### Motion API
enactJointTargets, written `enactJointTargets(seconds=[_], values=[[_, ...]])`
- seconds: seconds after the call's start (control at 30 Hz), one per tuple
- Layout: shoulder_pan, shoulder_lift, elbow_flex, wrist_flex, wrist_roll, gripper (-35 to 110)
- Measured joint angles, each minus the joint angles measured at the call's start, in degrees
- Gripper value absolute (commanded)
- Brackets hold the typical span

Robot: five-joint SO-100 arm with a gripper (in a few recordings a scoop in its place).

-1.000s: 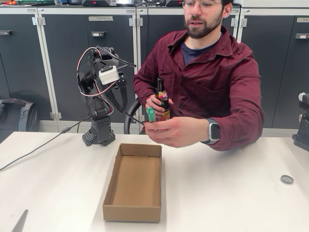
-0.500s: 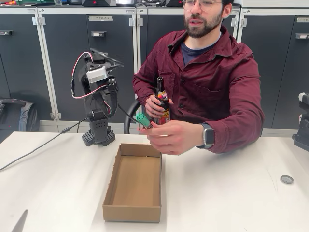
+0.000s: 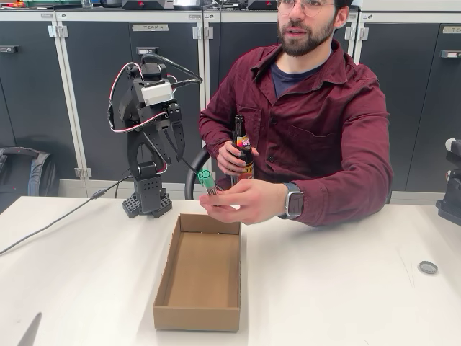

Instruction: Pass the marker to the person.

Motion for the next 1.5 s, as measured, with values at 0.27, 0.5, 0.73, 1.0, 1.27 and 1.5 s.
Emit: enactJointTargets(seconds=[0.27, 0.5, 0.73, 1.0, 1.27, 1.5], values=[[4.7, -3.1, 4.7, -14.5, 2.9, 17], [3.2, -2.6, 5.6, -9.2, 0.6, 17], [0.3, -2.2, 4.1, -2.0, -2.6, 17], [-1.9, -0.7, 4.5, -4.9, -2.0, 17], [0.6, -0.8, 6.9, -9.7, -1.9, 15], [-0.2, -0.8, 8.3, -10.5, -1.9, 13]])
